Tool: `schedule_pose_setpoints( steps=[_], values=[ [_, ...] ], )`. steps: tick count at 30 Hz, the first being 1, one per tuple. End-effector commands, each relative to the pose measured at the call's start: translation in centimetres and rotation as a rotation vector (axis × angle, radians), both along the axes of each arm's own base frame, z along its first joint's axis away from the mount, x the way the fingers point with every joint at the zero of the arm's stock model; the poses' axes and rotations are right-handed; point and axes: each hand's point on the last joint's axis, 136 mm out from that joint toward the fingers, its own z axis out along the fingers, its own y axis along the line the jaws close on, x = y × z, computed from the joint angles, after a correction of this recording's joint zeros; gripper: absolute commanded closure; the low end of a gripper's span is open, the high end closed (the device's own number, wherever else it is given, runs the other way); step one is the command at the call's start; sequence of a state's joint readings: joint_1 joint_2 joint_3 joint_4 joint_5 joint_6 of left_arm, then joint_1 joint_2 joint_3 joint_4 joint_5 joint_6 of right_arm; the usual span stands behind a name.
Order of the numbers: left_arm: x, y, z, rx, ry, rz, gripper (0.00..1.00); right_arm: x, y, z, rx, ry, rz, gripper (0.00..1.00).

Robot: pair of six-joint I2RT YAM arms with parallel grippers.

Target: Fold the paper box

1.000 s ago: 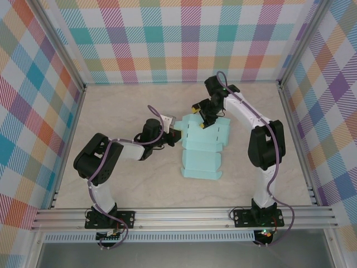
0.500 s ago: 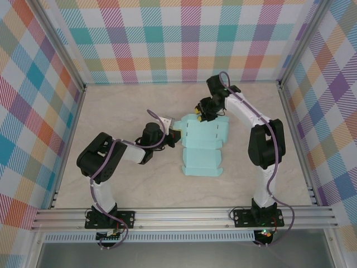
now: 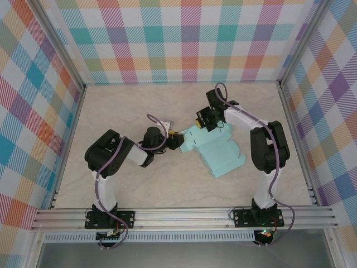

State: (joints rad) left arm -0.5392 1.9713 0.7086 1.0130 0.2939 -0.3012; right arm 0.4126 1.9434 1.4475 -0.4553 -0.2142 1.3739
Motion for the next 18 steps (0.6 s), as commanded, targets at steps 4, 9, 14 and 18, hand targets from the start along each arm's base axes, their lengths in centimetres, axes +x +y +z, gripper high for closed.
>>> schedule_pose_setpoints(
  steps=[4,9,14,18],
  values=[
    [-2.1,0.4,4.4,-0.078,-0.092,-0.075,0.37,2.1,1.6,3.9,0.075,-0.234,0.101,0.98],
    [-3.8,2.6,6.2,-0.063,-0.118,-0.093,0.33,2.6,3.1,6.4,0.156,-0.340,0.178,0.99],
    [-3.1,6.5,5.7,0.076,-0.157,0.034,0.33,2.9,5.3,7.9,0.261,-0.458,0.316,1.00],
    [-3.4,7.6,5.0,0.183,-0.255,0.021,0.33,2.8,5.9,7.6,0.326,-0.487,0.426,1.00]
  ],
)
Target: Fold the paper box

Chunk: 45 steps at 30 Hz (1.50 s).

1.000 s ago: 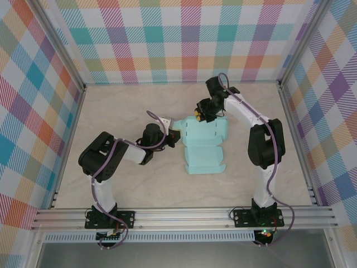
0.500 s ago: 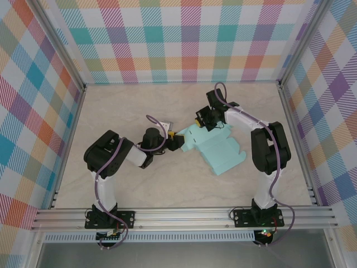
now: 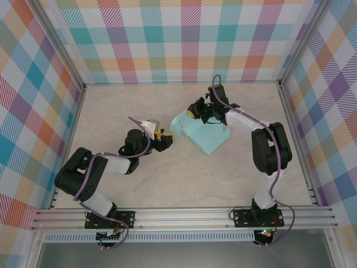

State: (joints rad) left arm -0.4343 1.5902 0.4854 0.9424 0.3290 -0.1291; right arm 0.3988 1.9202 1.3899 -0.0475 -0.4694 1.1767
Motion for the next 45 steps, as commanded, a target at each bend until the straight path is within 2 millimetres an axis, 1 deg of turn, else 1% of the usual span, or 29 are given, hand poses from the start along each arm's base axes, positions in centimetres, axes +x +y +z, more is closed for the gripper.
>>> schedule_pose_setpoints(
  steps=[1,3,6,8,10,13,16,18,20,26,32,36,39,43,45],
  values=[
    [-0.4,1.7,-1.1,0.117,-0.097,0.020,0.33,-0.1,1.1,1.1,0.074,-0.108,0.161,1.00],
    [-0.2,1.9,-0.9,0.142,-0.136,0.026,0.33,-0.1,1.0,1.0,0.098,-0.113,0.201,1.00],
    [0.5,2.3,-1.1,0.188,-0.139,0.052,0.33,-0.6,0.8,0.7,0.120,-0.124,0.263,1.00],
    [0.6,2.0,-0.9,0.204,-0.174,0.033,0.33,-1.1,0.8,0.4,0.116,-0.139,0.312,1.00],
    [0.6,1.1,-1.2,0.214,-0.184,-0.020,0.34,-1.5,0.6,0.1,0.113,-0.148,0.342,1.00],
    [1.2,-0.3,-1.7,0.216,-0.182,-0.071,0.35,-2.0,0.8,-0.4,0.116,-0.148,0.376,1.00],
    [2.2,-1.3,-1.3,0.217,-0.197,-0.072,0.35,-2.2,0.7,-1.1,0.115,-0.134,0.384,1.00],
    [2.7,-2.5,-1.0,0.209,-0.209,-0.095,0.35,-2.4,0.8,-1.3,0.125,-0.126,0.382,1.00],
    [2.5,-3.9,-1.1,0.216,-0.224,-0.139,0.35,-2.7,0.8,-1.4,0.137,-0.116,0.375,1.00],
    [2.3,-6.1,-1.4,0.189,-0.229,-0.169,0.37,-3.2,0.7,-1.7,0.149,-0.099,0.360,1.00],
    [3.2,-6.5,-1.8,0.210,-0.217,-0.090,0.39,-3.9,1.2,-2.2,0.148,-0.093,0.349,1.00],
    [3.2,-7.7,-2.1,0.251,-0.221,-0.082,0.39,-4.1,1.4,-2.5,0.151,-0.095,0.336,1.00],
    [3.4,-8.1,-2.2,0.265,-0.225,-0.042,0.41,-4.2,1.3,-2.5,0.160,-0.106,0.324,1.00],
    [4.2,-7.2,-2.1,0.271,-0.216,0.063,0.43,-4.6,1.0,-2.4,0.162,-0.115,0.303,1.00],
    [4.5,-7.1,-2.0,0.266,-0.202,0.088,0.45,-4.8,0.9,-2.1,0.169,-0.128,0.295,1.00]
  ],
)
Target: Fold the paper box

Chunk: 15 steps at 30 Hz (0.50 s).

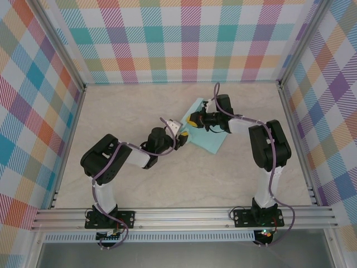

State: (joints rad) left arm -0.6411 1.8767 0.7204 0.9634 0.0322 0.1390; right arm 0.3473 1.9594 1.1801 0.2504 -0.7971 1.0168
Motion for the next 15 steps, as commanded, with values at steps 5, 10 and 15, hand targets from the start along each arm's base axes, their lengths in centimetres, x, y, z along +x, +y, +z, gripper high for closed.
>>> schedule_pose_setpoints(
  steps=[5,10,15],
  values=[
    [2.0,0.2,1.2,-0.080,0.009,0.158,0.46,-1.4,0.2,1.2,0.043,-0.033,-0.026,1.00],
    [1.7,-1.5,1.2,-0.110,0.008,0.145,0.47,-1.8,0.0,1.3,0.061,-0.030,-0.075,0.99],
    [3.0,-0.4,1.2,-0.115,0.000,0.338,0.57,-2.1,-0.4,0.7,0.056,-0.023,-0.147,0.99]
  ],
)
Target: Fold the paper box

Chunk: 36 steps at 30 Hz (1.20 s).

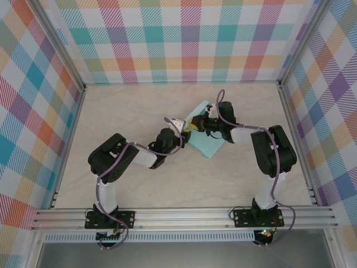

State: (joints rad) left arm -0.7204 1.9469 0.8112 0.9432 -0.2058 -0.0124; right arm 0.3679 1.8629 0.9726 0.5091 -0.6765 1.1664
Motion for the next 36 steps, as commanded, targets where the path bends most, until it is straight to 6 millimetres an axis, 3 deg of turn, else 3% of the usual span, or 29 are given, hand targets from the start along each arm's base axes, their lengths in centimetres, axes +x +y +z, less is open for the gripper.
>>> schedule_pose_setpoints(
  steps=[1,7,11,16,21,24,27,32,36],
  values=[
    [1.7,1.1,1.4,-0.036,-0.036,0.189,0.60,-0.8,0.3,0.4,0.017,0.003,-0.031,0.99],
    [1.9,1.6,1.3,-0.044,-0.028,0.254,0.70,-1.1,-0.4,0.5,-0.005,0.004,-0.072,0.98],
    [1.9,1.5,1.1,-0.029,-0.003,0.286,0.82,-1.7,-0.8,-0.2,-0.025,0.028,-0.124,0.96],
    [1.9,1.6,0.9,0.014,0.011,0.308,0.95,-2.6,-0.8,0.0,-0.050,0.031,-0.147,0.81],
    [1.6,2.6,1.0,0.036,0.016,0.332,1.00,-2.6,-2.3,1.8,-0.100,0.027,-0.174,0.65],
    [1.5,3.0,1.3,0.057,0.024,0.341,1.00,-2.5,-4.5,2.9,-0.207,0.038,-0.199,0.57],
    [1.6,2.8,2.4,0.027,0.030,0.285,1.00,-1.7,-8.3,3.8,-0.320,0.010,-0.249,0.52],
    [1.3,2.1,4.3,0.043,0.039,0.128,1.00,1.7,-15.1,6.8,-0.516,-0.193,-0.201,0.45],
    [0.7,1.5,4.9,0.082,0.045,-0.043,1.00,3.4,-16.3,8.3,-0.755,-0.312,0.020,0.39]
  ],
)
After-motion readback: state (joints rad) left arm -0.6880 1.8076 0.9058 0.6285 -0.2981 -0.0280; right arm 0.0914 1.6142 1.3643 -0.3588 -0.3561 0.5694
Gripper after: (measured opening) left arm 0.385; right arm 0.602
